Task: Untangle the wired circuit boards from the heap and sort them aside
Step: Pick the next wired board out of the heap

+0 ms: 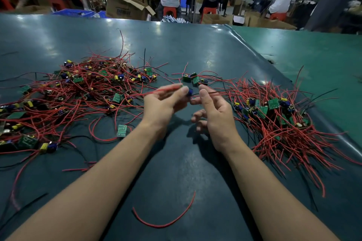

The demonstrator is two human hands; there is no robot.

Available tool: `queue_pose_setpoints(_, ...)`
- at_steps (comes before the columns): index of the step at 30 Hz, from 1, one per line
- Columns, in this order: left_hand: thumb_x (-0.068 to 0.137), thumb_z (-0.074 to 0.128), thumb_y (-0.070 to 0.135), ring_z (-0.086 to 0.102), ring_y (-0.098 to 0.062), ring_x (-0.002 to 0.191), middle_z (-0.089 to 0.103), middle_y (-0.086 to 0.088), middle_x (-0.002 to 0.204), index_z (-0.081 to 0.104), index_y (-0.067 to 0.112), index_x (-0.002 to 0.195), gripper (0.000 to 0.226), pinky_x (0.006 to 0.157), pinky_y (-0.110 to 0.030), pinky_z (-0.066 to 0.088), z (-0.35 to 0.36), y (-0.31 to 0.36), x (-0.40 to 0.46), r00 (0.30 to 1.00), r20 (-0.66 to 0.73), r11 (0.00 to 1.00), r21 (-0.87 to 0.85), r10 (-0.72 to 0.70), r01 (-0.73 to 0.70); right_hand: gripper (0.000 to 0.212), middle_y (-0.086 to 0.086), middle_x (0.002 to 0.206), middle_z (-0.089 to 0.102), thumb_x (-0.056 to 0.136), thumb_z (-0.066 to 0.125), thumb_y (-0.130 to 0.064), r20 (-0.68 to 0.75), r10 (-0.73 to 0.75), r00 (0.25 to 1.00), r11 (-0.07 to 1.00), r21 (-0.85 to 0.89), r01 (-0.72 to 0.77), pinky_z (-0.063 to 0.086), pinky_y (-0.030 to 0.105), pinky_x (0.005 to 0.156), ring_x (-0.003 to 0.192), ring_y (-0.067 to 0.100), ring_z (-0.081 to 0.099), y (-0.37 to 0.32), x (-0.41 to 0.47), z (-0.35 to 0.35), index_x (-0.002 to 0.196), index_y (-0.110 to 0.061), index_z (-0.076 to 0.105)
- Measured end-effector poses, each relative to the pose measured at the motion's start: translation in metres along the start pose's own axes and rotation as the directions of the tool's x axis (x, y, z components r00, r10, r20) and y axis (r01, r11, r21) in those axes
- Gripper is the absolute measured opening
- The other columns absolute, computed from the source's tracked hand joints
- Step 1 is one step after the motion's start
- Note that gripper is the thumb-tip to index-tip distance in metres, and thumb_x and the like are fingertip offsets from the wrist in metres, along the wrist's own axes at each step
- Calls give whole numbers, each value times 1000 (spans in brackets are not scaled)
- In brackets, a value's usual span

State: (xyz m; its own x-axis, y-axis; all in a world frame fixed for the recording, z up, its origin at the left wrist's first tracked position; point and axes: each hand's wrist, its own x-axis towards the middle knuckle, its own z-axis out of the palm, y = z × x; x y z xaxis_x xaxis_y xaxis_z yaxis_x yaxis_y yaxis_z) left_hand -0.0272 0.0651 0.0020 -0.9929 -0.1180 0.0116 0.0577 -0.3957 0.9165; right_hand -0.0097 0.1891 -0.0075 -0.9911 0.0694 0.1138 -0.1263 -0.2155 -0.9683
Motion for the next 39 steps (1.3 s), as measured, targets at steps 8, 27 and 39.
queue_pose_setpoints(8,88,66,4,72,-18,70,75,-10,81,72,4,93,7,62,-23,57,-9,-9,-8,998,51,999,-17,-30,31,8,0,67,72,89,68,-12,-107,79,991,993,97,-68,48,18,44,54,10,65,-2,3,-4,81,-9,69)
queue_pose_setpoints(27,89,63,11,67,-15,63,73,-7,76,68,7,96,10,65,-23,56,-14,-11,0,983,167,997,2,-73,74,10,6,75,72,87,65,4,-88,10,996,989,145,3,57,21,64,68,15,69,1,8,-3,85,-3,71)
queue_pose_setpoints(39,70,76,10,64,-14,60,71,-6,73,70,7,87,18,65,-23,55,-14,-17,0,990,130,999,-5,50,-50,18,4,63,67,92,65,-10,-201,43,979,993,113,-20,53,21,49,57,12,65,-4,10,-7,75,-5,70)
